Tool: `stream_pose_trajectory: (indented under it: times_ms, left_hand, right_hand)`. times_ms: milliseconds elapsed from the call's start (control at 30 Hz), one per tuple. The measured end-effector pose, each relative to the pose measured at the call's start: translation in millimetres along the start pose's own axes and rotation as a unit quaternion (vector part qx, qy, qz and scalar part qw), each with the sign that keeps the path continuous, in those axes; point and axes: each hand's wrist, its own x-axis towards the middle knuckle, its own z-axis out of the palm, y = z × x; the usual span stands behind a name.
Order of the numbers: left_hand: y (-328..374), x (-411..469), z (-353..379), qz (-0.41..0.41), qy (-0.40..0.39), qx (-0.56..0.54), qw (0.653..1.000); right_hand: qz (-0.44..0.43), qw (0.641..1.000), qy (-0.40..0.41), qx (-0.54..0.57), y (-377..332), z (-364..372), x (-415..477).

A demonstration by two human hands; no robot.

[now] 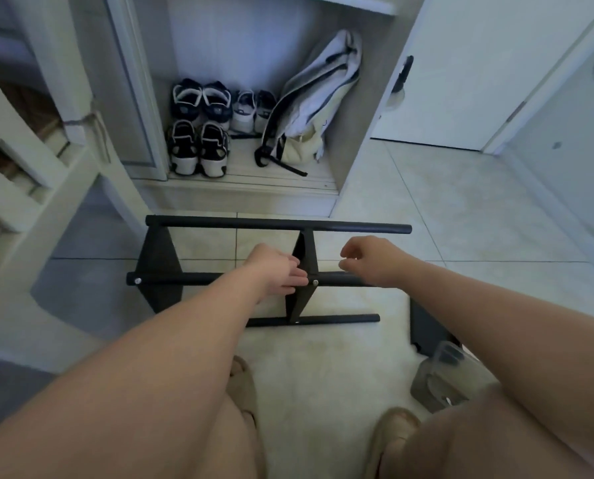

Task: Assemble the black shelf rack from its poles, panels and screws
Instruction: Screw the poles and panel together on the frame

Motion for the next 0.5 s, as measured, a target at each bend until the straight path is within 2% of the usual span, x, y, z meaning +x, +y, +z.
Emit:
stream_pose_trajectory:
  times_ms: [133,267,500]
  left_hand:
    - [-7,7,-17,0.084,0.005,0.048,0.995]
    - [-11,21,-20,0.119,0.015,0.117,0.986]
    - [-2,61,-21,0.146,0.109,0.185,0.966]
  right_hand:
    - [-0.012,0.999,0.044,-0.02,-15,18,8]
    - [-0.014,0.996,0.067,-0.057,-1,48,19]
    - [-0.043,0.996,0.006,-0.081,19,62,62]
